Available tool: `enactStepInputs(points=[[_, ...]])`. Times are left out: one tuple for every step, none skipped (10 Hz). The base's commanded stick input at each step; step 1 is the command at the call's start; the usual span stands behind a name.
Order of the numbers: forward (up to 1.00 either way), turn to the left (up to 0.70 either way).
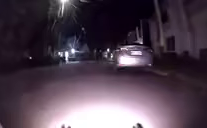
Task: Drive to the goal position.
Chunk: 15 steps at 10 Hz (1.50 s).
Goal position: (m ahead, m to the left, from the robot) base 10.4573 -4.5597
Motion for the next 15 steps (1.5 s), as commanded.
enactStepInputs(points=[[0.60,0.00],[0.60,0.00],[0.60,0.00],[0.60,0.00],[0.60,0.00],[0.60,0.00],[0.60,0.00],[0.60,0.00],[0.60,0.00],[0.60,0.00],[0.60,0.00],[0.60,0.00],[0.60,0.00],[0.60,0.00],[0.60,0.00]])
